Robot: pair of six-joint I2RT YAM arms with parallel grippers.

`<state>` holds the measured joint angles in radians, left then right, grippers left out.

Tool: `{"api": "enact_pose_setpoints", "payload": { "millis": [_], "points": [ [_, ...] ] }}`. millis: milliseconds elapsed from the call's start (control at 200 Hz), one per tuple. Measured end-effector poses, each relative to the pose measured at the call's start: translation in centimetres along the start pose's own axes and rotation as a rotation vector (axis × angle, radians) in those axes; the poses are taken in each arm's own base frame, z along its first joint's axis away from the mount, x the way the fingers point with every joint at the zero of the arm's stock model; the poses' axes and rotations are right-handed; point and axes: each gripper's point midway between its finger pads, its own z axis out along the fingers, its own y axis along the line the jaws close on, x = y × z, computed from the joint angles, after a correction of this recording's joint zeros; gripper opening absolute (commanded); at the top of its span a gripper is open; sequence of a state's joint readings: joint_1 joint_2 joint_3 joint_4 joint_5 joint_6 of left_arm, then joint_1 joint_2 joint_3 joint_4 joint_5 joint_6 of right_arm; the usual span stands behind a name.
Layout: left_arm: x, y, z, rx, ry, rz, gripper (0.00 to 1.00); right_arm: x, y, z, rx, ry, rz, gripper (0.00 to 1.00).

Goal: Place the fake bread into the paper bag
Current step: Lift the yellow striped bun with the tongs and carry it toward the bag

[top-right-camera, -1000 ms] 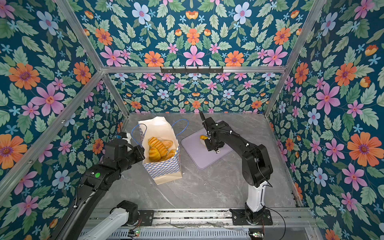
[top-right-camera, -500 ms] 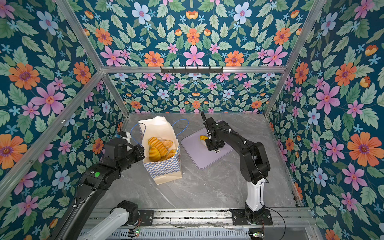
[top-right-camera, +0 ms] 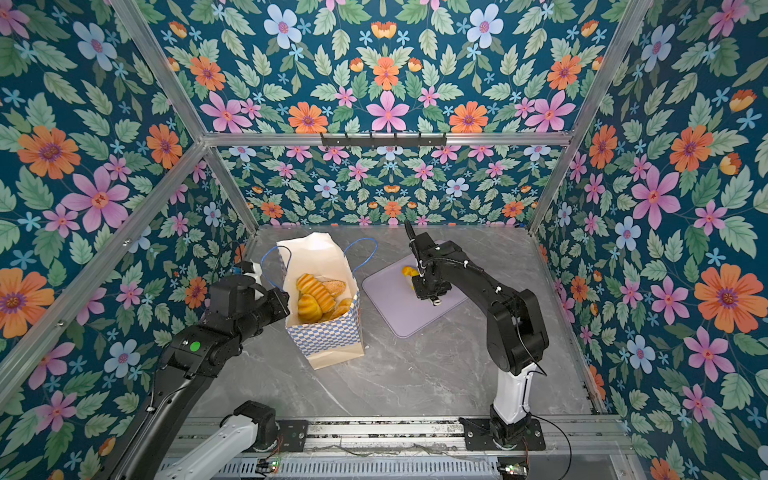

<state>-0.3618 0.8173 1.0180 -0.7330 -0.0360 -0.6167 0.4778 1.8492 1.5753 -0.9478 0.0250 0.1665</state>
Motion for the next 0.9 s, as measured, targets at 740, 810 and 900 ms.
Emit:
{"api": "enact_pose_setpoints", "payload": {
  "millis": [740,810,900],
  "points": [
    [-0.1,0.0,-0.2,0.004,-0.005,-0.001,0.15,-0.2,0.5,-7.8,-0.083,-0.175,0.071,0.33],
    [-0.1,0.0,-0.3,0.005,-0.008,-0.001,0.14,-0.4,0.7,-9.2,-0.101,-0.210,0.078,0.33],
    [-0.1,0.0,-0.3,0.007,-0.009,-0.002,0.14,-0.6,1.1,-10.5,-0.131,-0.236,0.085,0.33]
  ]
}}
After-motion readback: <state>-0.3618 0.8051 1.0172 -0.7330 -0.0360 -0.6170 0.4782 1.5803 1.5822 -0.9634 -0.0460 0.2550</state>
